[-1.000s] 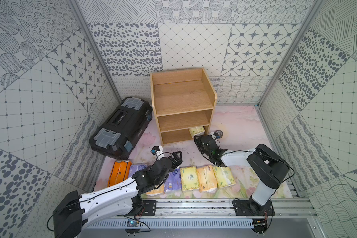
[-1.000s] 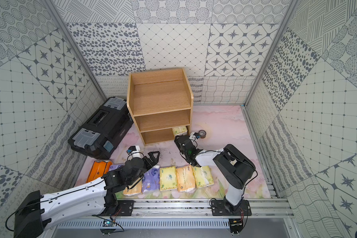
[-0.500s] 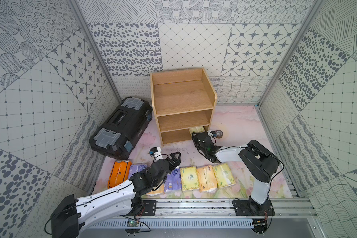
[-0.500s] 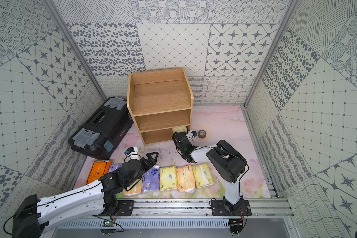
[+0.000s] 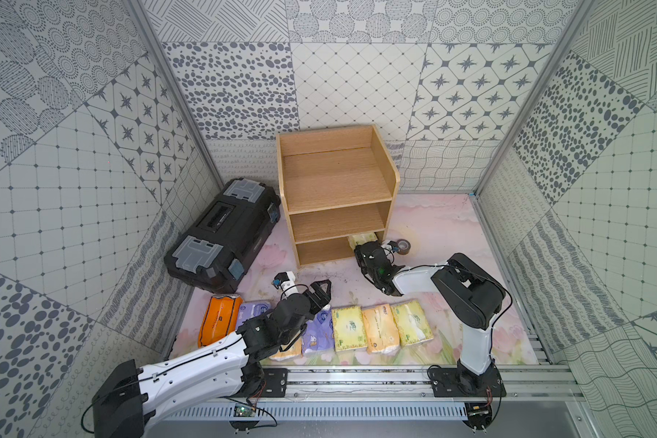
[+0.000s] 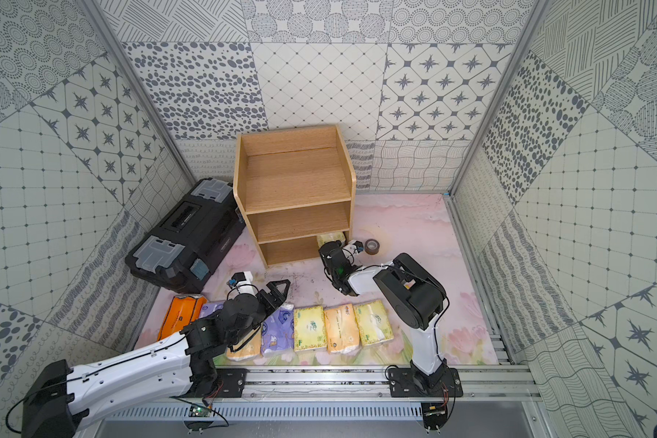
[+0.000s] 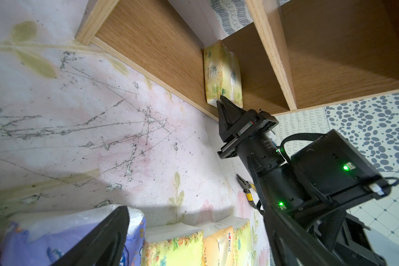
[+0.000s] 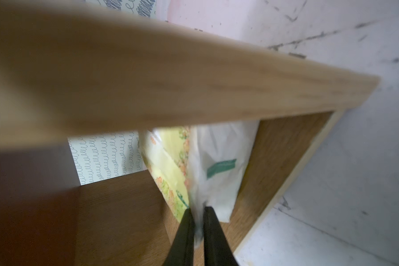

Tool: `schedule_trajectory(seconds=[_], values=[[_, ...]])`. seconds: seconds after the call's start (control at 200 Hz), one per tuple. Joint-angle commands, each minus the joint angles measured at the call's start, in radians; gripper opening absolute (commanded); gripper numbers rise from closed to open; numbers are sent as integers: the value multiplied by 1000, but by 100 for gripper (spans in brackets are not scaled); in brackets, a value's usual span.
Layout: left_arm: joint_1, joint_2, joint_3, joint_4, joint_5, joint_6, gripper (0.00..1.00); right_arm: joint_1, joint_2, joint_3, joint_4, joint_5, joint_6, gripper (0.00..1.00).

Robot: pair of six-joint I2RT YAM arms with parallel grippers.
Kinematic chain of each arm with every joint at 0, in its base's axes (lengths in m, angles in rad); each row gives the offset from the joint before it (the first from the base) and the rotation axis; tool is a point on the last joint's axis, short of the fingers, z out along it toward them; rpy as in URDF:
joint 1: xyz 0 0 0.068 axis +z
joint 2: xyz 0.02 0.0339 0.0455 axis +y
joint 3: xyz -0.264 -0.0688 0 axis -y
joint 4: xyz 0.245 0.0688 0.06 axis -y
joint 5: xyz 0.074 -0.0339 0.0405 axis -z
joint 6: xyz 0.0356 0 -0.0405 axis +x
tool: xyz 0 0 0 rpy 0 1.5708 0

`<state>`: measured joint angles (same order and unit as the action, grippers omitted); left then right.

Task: Remove the tissue boxes from the shelf
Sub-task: Pick up a box of tissues from the shelf.

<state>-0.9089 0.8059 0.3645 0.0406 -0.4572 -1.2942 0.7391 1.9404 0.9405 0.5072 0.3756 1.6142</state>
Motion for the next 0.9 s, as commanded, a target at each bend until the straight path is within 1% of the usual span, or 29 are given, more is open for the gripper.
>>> schedule_trajectory(seconds=[0.0, 0.04, 0.185, 0.32, 0.415, 0.61, 0.775, 0.896], values=[[2, 11, -3, 38, -15, -16, 96, -3, 15, 27, 35, -10, -28, 4], [2, 17, -3, 40, -15, -17, 96, -3, 10, 24, 38, -14, -32, 0], [2, 37, 0, 62, -15, -27, 96, -3, -30, -10, 71, -51, -48, 0], [6, 73, 12, 125, 4, -25, 97, -1, -92, -70, 103, -104, -71, 0], [14, 113, 33, 171, 27, -15, 99, 3, -143, -125, 127, -133, -76, 0], [17, 240, 90, 301, 76, -14, 99, 7, -254, -239, 157, -183, -84, 0], [21, 347, 155, 356, 84, -79, 100, 7, -353, -326, 152, -230, -104, 0], [21, 423, 180, 401, 79, -170, 100, 6, -423, -374, 148, -257, -112, 0]])
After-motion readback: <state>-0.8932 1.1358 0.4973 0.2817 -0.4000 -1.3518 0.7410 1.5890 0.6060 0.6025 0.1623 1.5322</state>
